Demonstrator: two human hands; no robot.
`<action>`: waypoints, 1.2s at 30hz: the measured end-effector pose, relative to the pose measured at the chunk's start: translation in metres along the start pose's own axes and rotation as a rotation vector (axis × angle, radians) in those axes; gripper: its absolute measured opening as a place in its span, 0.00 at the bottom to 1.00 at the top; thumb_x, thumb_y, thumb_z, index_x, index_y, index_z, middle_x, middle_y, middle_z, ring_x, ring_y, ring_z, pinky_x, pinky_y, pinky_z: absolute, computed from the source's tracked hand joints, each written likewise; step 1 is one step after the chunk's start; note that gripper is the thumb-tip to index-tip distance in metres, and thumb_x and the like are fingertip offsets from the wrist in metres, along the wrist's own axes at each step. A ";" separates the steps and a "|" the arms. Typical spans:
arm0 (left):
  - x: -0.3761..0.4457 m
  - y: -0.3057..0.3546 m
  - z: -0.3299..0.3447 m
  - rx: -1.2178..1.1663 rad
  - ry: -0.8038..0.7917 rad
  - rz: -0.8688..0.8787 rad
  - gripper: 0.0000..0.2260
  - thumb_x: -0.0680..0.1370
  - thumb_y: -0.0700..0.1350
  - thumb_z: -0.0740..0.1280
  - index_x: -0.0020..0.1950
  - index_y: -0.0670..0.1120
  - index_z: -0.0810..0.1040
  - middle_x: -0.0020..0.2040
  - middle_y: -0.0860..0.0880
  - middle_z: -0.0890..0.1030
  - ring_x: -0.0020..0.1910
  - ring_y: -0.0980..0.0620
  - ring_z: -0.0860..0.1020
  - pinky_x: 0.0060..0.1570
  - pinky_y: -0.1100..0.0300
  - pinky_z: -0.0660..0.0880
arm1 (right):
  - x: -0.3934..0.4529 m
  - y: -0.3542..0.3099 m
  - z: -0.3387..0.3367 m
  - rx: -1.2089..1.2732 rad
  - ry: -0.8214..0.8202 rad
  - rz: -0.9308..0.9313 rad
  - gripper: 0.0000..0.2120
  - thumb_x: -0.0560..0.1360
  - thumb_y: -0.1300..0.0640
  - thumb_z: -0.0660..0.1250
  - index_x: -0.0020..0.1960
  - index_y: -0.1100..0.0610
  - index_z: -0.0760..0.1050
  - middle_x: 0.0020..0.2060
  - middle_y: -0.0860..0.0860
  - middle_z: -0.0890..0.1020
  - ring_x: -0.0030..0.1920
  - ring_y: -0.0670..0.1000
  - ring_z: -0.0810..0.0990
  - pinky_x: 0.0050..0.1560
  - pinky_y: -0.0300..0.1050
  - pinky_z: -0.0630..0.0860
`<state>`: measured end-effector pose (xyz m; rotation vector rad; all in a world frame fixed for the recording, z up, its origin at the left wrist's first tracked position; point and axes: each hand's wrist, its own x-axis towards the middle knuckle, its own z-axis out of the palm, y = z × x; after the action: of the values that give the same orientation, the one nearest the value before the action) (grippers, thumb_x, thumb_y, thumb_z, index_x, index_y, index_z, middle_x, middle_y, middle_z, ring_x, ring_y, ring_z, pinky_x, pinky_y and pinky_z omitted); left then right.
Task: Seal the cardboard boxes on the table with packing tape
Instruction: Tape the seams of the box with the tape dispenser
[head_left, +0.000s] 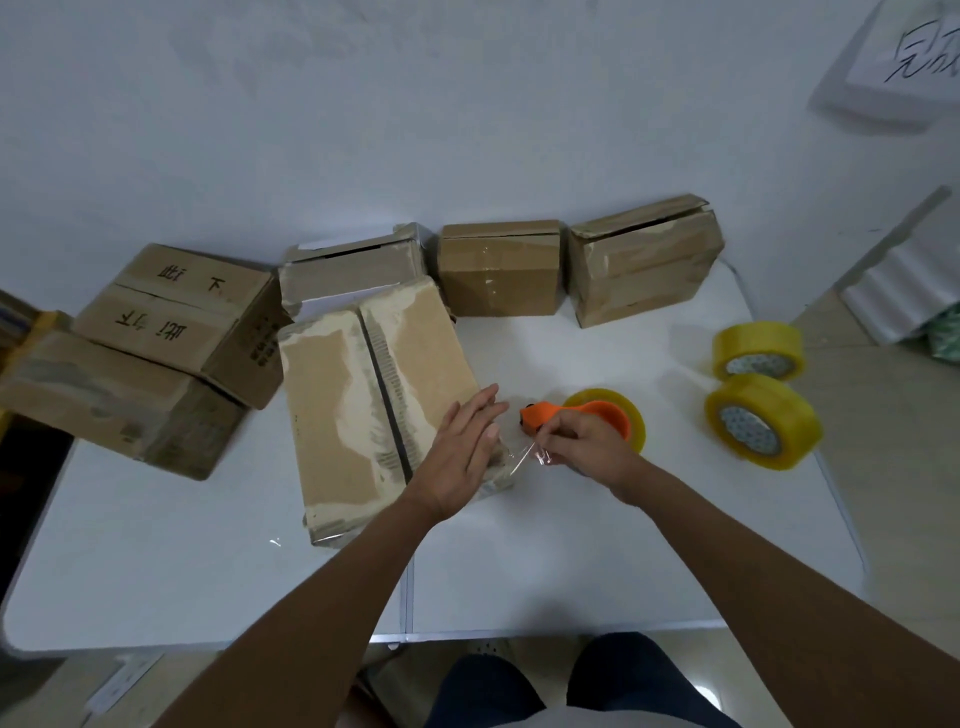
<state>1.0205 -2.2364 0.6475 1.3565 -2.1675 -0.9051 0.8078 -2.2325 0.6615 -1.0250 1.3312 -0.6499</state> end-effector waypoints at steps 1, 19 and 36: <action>0.000 0.000 0.000 -0.005 0.002 0.000 0.23 0.84 0.52 0.47 0.74 0.45 0.69 0.78 0.50 0.62 0.76 0.64 0.55 0.78 0.52 0.48 | -0.002 -0.005 -0.003 -0.023 -0.017 -0.012 0.01 0.77 0.66 0.67 0.46 0.64 0.76 0.39 0.55 0.83 0.40 0.47 0.81 0.42 0.35 0.78; -0.046 -0.040 -0.016 0.770 -0.075 0.195 0.26 0.84 0.55 0.48 0.80 0.47 0.58 0.80 0.50 0.59 0.79 0.51 0.56 0.75 0.50 0.53 | -0.011 0.006 0.014 -0.406 0.230 -0.202 0.06 0.79 0.56 0.66 0.43 0.52 0.77 0.34 0.49 0.82 0.37 0.47 0.80 0.45 0.48 0.76; -0.005 -0.014 0.018 0.788 -0.069 0.153 0.26 0.85 0.55 0.48 0.80 0.43 0.57 0.80 0.46 0.57 0.79 0.49 0.56 0.75 0.46 0.60 | -0.002 0.017 0.015 -0.514 0.302 -0.412 0.05 0.79 0.56 0.66 0.45 0.48 0.75 0.38 0.40 0.77 0.41 0.42 0.75 0.42 0.38 0.69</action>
<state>1.0195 -2.2306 0.6253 1.4456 -2.7741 -0.0029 0.8188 -2.2197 0.6463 -1.6987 1.6104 -0.8123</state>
